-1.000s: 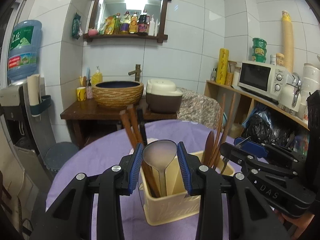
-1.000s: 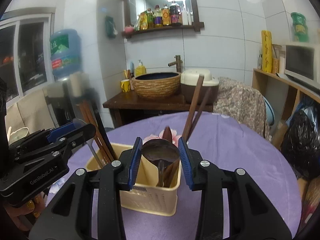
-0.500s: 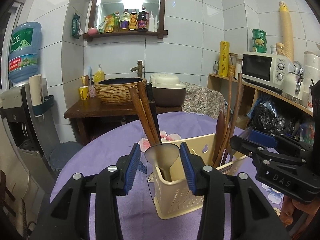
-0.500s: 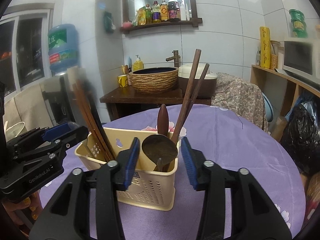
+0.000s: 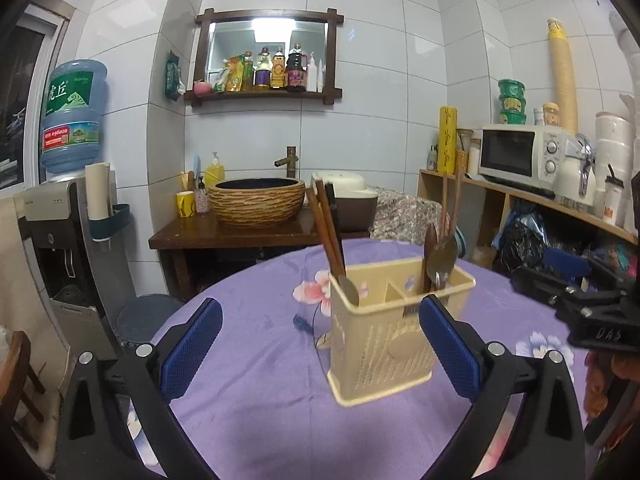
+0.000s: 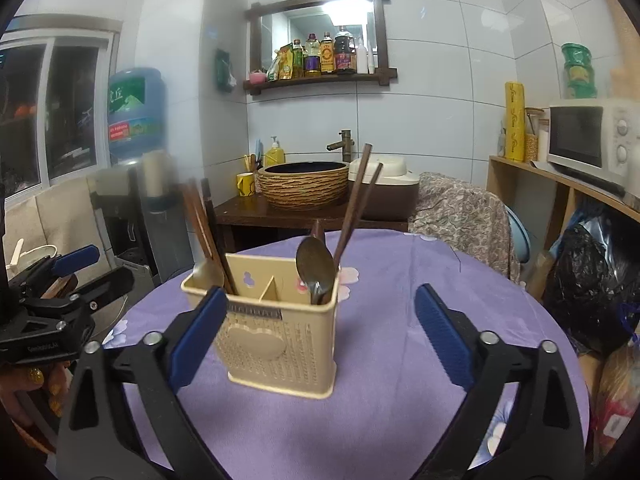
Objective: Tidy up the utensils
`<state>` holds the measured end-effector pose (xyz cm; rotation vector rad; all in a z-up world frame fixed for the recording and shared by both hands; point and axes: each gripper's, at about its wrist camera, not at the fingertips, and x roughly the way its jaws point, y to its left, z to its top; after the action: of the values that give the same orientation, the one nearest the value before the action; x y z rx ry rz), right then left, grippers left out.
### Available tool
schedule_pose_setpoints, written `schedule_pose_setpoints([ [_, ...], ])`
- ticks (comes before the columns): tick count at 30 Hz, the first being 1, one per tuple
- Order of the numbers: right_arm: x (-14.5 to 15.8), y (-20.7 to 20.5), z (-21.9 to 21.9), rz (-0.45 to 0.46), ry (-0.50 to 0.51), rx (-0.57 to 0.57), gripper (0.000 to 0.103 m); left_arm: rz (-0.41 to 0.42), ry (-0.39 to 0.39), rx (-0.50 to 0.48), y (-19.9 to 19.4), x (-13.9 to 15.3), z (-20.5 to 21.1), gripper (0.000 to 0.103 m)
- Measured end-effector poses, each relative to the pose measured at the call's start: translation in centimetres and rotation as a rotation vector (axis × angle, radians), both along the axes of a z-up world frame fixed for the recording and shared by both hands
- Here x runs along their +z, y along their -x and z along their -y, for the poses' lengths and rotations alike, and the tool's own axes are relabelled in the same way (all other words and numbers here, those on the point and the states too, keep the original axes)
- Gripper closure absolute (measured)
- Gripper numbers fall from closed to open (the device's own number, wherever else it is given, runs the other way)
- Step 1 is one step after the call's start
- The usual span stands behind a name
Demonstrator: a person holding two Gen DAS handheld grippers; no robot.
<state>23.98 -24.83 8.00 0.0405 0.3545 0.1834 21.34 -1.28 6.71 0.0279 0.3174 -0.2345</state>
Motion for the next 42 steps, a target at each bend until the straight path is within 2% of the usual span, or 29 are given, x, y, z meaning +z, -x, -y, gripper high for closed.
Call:
schedule_pose_setpoints([
  [5,-3.4,6.3,0.1,-0.018,-0.009,0.012,0.006,-0.038,0.005,-0.031,4.2,-3.2,-0.5,0.005],
  [11,-8.1,14.8,-1.1,-0.047,0.020,-0.010,0.006,-0.006,0.008,0.006,11.5,-5.6,-0.5,0.005],
  [15,-8.9,19.4,-1.0,-0.026,0.034,-0.068,0.006,0.028,0.018,0.046,15.8,-5.6,-0.4,0.005],
  [20,-8.5,23.2,-1.3,0.012,0.047,-0.133,0.006,0.039,0.054,0.075,19.1,-5.4,-0.4,0.005],
  [25,-7.9,25.3,-1.9,0.036,-0.004,-0.121,0.006,0.076,0.059,0.086,20.6,-5.2,-0.1,0.005],
  [32,-6.8,26.6,-2.6,0.087,0.015,-0.115,0.006,0.081,0.051,0.082,21.6,-5.8,0.0,0.005],
  [42,-6.9,26.5,-2.7,0.074,0.003,-0.107,0.006,0.073,0.058,0.084,21.9,-6.0,-0.1,0.005],
])
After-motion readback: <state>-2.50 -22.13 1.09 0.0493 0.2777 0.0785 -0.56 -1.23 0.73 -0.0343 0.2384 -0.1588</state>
